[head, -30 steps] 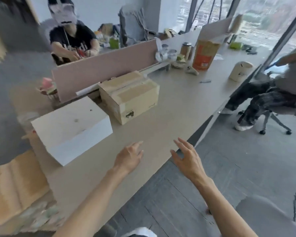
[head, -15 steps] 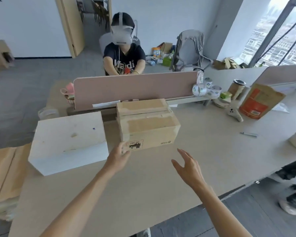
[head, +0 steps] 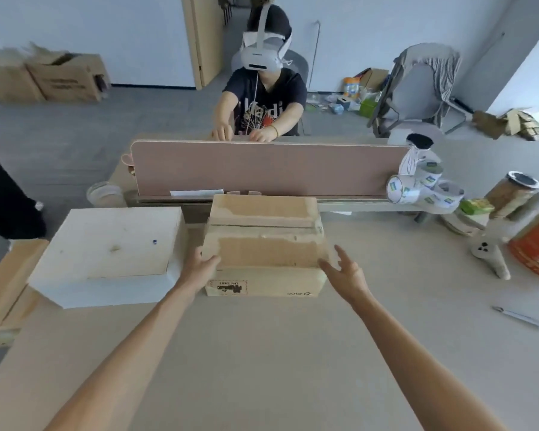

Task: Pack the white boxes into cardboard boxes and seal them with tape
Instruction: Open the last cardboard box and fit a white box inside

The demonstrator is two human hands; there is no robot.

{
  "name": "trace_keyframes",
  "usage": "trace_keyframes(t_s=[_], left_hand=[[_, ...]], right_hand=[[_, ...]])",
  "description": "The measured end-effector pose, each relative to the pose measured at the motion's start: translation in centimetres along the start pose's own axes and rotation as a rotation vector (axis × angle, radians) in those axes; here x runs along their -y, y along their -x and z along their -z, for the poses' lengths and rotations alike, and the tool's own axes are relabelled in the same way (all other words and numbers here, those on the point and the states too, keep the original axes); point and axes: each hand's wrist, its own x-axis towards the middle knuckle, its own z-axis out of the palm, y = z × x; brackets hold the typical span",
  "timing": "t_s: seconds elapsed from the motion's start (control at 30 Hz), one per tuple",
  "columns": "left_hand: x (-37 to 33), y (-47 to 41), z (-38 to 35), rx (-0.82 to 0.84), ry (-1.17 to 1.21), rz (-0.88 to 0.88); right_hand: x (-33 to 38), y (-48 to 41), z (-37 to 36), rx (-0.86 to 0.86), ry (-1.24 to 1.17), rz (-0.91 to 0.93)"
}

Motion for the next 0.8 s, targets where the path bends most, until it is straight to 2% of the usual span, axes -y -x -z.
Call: trace_keyframes(t_s=[0.1, 0.2, 0.3, 0.43, 0.57, 0.67, 0.73, 0.8], left_hand=[[-0.9, 0.8, -1.7, -0.086, 0.039, 0.077], [-1.6, 2.9, -3.7, -0.159, 0.066, 0.138], [-1.3, 5.1, -5.8, -0.193, 0.006, 0.220], [-2.2, 9.1, -8.0, -0.182, -0.036, 0.291], [-1.5, 11.4, -9.1, -0.139, -0.049, 0.280], [-0.8, 12.5, -10.4, -0.236, -0.174, 0.220], [-0.9, 13.1, -11.5, -0.298, -0.155, 0.150], [-1.1, 13.5, -12.1, -0.283, -0.093, 0.128]], right_hand=[[-1.1, -3.1, 0.7, 0.072, -0.066, -0.027], [-2.2, -5.0, 1.9, 0.056, -0.089, 0.027], [-3.1, -5.8, 4.1, 0.142, -0.112, 0.052], [-5.1, -7.3, 7.2, 0.248, 0.025, 0.087], [-7.0, -7.0, 9.8, 0.275, 0.110, 0.158], [-8.2, -6.2, 10.9, 0.314, 0.126, 0.136], [-8.9, -5.4, 11.2, 0.310, 0.103, 0.135], [-9.4, -4.5, 11.8, 0.262, 0.074, 0.145]])
